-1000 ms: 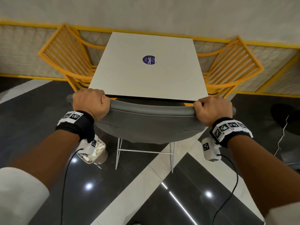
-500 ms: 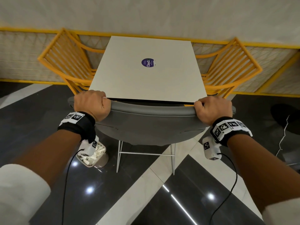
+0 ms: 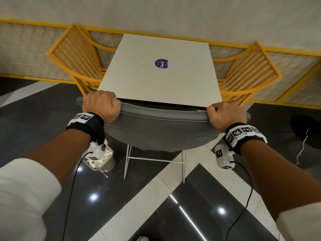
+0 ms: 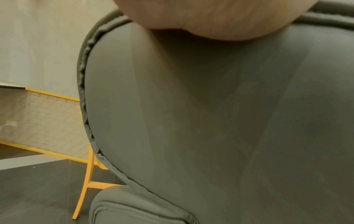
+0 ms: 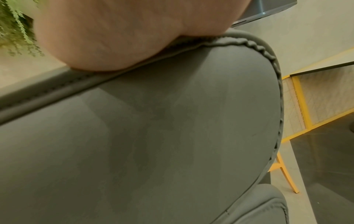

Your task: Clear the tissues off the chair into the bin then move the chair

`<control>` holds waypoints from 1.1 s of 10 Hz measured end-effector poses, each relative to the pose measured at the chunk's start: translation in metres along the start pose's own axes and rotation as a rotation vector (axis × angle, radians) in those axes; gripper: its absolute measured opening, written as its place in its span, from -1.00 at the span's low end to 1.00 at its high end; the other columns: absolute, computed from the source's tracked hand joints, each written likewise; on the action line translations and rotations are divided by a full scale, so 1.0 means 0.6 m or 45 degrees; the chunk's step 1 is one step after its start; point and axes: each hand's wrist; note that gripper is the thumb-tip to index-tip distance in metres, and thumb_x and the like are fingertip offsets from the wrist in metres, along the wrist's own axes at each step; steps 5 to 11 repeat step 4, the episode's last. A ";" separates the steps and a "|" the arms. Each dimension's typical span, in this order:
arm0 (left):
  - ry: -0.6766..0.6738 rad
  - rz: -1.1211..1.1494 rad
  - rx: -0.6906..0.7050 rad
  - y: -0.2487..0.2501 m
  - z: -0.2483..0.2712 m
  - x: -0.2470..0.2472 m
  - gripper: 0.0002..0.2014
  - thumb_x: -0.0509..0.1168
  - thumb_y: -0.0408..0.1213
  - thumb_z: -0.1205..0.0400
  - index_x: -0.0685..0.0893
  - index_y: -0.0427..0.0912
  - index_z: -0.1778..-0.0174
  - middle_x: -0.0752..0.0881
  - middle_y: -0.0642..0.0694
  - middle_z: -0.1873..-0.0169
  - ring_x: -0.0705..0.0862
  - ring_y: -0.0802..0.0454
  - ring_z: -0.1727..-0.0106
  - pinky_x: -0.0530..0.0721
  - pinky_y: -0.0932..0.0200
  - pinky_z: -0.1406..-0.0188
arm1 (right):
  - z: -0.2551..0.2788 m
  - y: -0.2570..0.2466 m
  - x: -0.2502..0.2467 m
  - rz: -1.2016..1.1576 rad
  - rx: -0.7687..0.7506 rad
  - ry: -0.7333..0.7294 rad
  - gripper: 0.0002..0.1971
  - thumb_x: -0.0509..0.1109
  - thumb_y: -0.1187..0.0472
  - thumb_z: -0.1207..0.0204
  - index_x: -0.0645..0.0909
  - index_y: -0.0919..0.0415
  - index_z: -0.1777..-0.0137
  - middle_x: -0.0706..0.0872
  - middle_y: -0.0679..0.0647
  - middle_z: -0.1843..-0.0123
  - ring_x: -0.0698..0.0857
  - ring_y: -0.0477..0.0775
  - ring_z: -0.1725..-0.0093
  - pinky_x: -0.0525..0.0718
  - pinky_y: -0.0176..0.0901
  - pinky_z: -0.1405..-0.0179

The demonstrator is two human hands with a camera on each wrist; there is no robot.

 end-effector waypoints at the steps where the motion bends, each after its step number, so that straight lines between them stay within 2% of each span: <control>1: -0.003 0.015 -0.003 -0.003 0.007 -0.004 -0.62 0.00 -0.08 -0.53 0.57 -0.23 0.42 0.58 -0.17 0.50 0.49 -0.22 0.44 0.27 0.10 0.39 | 0.008 -0.004 -0.001 -0.006 0.000 -0.006 -0.56 0.07 -0.02 -0.47 0.52 0.22 0.49 0.56 0.11 0.57 0.48 0.19 0.53 0.32 -0.26 0.47; 2: -0.038 0.026 -0.001 0.003 0.019 -0.010 -0.61 -0.04 -0.08 -0.54 0.53 -0.22 0.43 0.58 -0.19 0.49 0.48 -0.22 0.44 0.32 0.08 0.35 | 0.020 -0.006 -0.011 -0.013 -0.014 -0.036 -0.56 0.07 -0.02 -0.54 0.59 0.19 0.42 0.61 0.15 0.48 0.56 0.27 0.42 0.40 -0.18 0.42; 3: -0.068 0.069 0.020 0.000 0.023 -0.022 -0.58 -0.06 -0.10 -0.58 0.59 -0.23 0.37 0.66 -0.23 0.42 0.48 -0.20 0.37 0.37 0.05 0.25 | 0.027 -0.008 -0.017 -0.047 -0.066 -0.110 -0.54 0.04 -0.03 -0.62 0.66 0.18 0.28 0.70 0.21 0.32 0.59 0.31 0.28 0.47 -0.04 0.22; 4: -0.042 0.389 -0.062 -0.006 0.044 -0.032 -0.51 -0.09 -0.12 -0.58 0.76 -0.21 0.10 0.80 -0.25 0.11 0.63 -0.23 0.07 0.48 -0.07 -0.09 | 0.052 -0.010 -0.017 -0.249 -0.114 -0.011 -0.53 0.06 -0.10 -0.60 0.74 0.16 0.11 0.79 0.19 0.14 0.67 0.30 0.07 0.53 0.08 -0.07; 11: -0.042 0.389 -0.062 -0.006 0.044 -0.032 -0.51 -0.09 -0.12 -0.58 0.76 -0.21 0.10 0.80 -0.25 0.11 0.63 -0.23 0.07 0.48 -0.07 -0.09 | 0.052 -0.010 -0.017 -0.249 -0.114 -0.011 -0.53 0.06 -0.10 -0.60 0.74 0.16 0.11 0.79 0.19 0.14 0.67 0.30 0.07 0.53 0.08 -0.07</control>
Point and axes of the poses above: each hand's wrist, its own z-axis away from the middle knuckle, its own x-axis out of the palm, y = z × x
